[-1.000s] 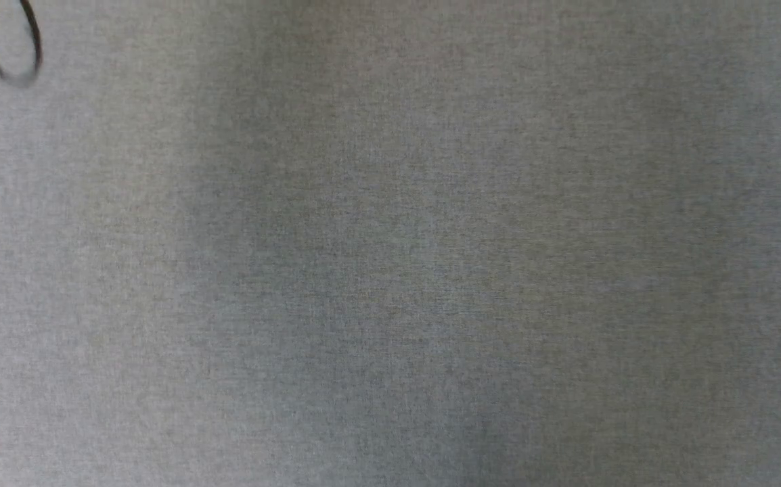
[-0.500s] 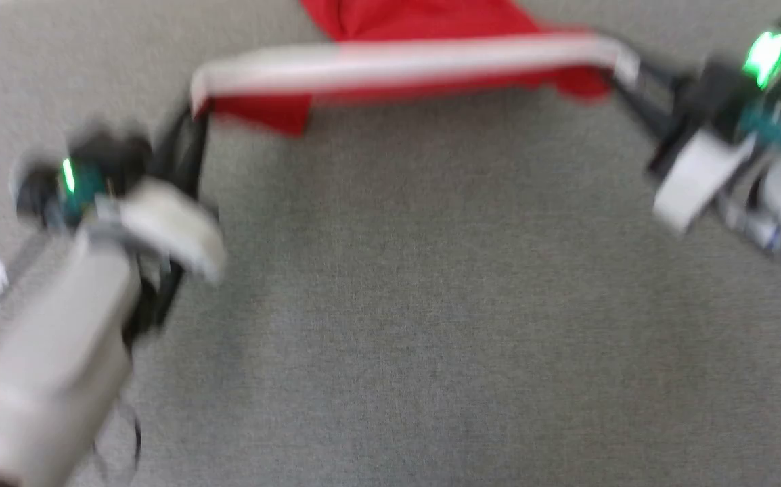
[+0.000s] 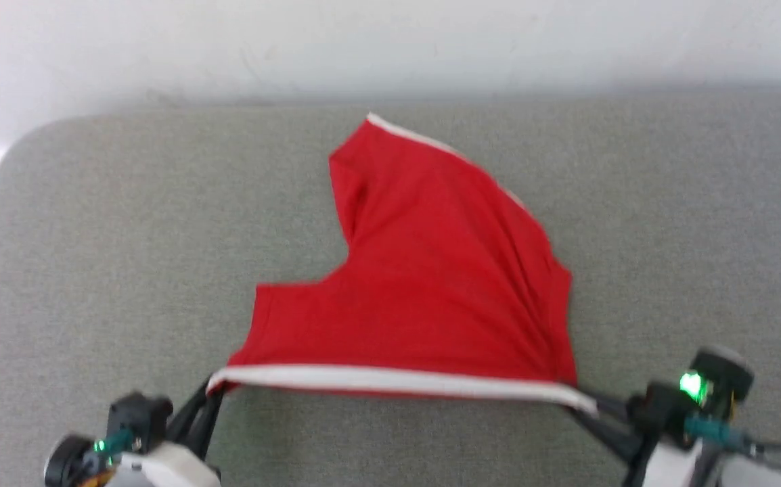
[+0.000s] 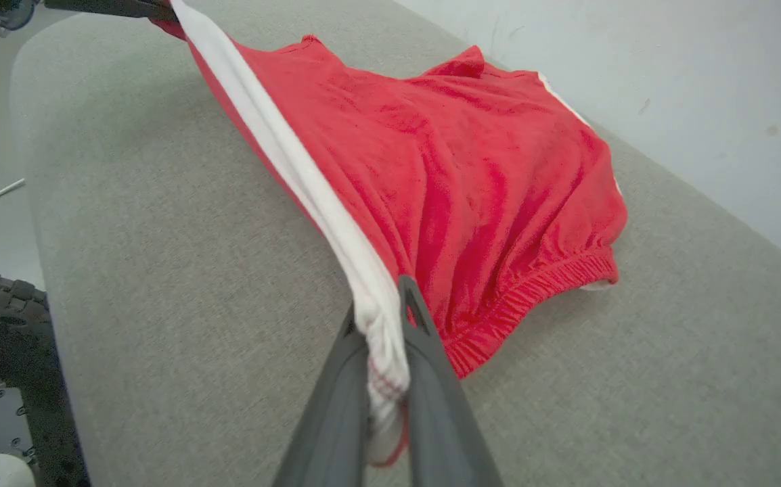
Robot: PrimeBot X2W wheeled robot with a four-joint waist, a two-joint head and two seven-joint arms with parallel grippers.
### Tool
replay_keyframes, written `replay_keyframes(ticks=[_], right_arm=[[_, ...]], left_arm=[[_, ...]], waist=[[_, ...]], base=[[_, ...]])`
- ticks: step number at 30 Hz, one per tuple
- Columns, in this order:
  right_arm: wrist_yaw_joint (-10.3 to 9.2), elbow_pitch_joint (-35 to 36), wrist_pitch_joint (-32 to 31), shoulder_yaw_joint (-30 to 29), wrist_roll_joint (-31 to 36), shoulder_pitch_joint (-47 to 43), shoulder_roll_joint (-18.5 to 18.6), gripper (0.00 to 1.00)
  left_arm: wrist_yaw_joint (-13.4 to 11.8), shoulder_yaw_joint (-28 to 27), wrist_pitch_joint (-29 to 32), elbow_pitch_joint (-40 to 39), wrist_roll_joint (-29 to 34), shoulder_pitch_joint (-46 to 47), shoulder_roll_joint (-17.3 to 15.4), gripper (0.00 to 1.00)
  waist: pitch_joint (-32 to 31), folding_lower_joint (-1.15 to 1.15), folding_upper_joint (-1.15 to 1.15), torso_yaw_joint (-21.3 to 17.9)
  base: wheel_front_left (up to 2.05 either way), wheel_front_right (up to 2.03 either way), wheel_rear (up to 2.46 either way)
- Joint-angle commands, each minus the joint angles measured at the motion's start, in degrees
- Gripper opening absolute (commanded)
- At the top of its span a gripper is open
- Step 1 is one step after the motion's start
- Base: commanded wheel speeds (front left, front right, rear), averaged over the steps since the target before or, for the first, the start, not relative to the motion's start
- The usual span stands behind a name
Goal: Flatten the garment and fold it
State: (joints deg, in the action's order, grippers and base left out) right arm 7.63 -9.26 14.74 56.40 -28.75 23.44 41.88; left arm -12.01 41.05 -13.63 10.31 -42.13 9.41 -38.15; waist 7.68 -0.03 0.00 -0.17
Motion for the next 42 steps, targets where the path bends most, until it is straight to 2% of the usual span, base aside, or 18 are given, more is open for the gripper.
replay_keyframes(ticks=[1, 4, 6, 12, 15, 17, 19, 25, 33, 42], right_arm=[[-0.14, 0.8, 0.3, -1.3, -0.7, -4.1, 0.6, 0.0], [-0.14, 2.5, 0.3, -5.7, -1.1, -11.4, 0.1, 0.0], [-0.14, 3.7, 0.2, -8.0, -0.3, -15.0, -0.4, 0.0], [-0.14, 6.7, -1.1, -15.8, 3.4, -17.2, -2.9, 0.0], [-0.14, 7.4, -2.0, -19.9, 4.8, -16.5, -4.5, 0.0], [-0.14, 7.5, -2.6, -22.5, 5.5, -15.7, -5.8, 0.0], [-0.14, 7.5, -3.1, -23.6, 5.8, -15.2, -6.3, 0.0], [-0.14, 6.8, -5.0, -27.5, 7.9, -9.7, -9.5, 0.0], [-0.14, 1.1, -8.1, -26.9, 8.0, 0.7, -11.8, 0.0], [-0.14, -5.7, -10.1, -20.7, 6.9, 9.0, -15.5, 0.0]], left_arm=[[-1.7, -0.3, 0.2, -0.9, -1.0, -2.9, -1.3, 0.0], [-4.1, -0.6, 0.9, -3.6, -2.0, -6.3, -2.3, 0.0], [-4.8, -0.4, 1.4, -4.9, -1.7, -7.0, -3.1, 0.0], [-3.3, -0.1, 2.8, -7.2, 0.7, -0.5, -2.8, 0.0], [-0.6, -0.3, 3.0, -5.2, 2.6, 6.3, -2.4, 0.0], [1.0, -0.3, 3.6, -3.8, 3.4, 11.3, -1.1, 0.0], [1.7, -0.2, 4.1, -3.0, 3.8, 13.7, -0.6, 0.0], [7.5, 1.2, 7.6, 4.7, 6.5, 28.3, 2.7, 0.0], [14.6, 4.1, 11.0, 21.6, 10.1, 46.1, 8.6, 0.0], [18.0, 7.9, 12.3, 41.5, 12.5, 55.7, 13.7, 0.0]], waist=[[-3.5, 0.03, 0.0, 0.8], [-4.2, 0.03, 0.0, 1.6], [-4.3, 0.03, 0.0, 1.7], [-3.5, 0.03, 0.0, 1.0], [-2.1, 0.03, 0.0, 0.2], [-0.8, 0.03, 0.0, -0.6], [0.0, 0.03, 0.0, -1.1], [6.3, 0.03, 0.0, -4.3], [15.8, 0.03, 0.0, -8.2], [21.2, 0.03, 0.0, -11.2]], base=[[0.0, 0.0, 0.0], [0.0, 0.0, 0.0], [0.0, 0.0, 0.0], [0.0, 0.0, 0.0], [0.0, 0.0, 0.0], [0.0, 0.0, 0.0], [0.0, 0.0, 0.0], [0.0, 0.0, 0.0], [0.0, 0.0, 0.0], [0.0, 0.0, 0.0]])
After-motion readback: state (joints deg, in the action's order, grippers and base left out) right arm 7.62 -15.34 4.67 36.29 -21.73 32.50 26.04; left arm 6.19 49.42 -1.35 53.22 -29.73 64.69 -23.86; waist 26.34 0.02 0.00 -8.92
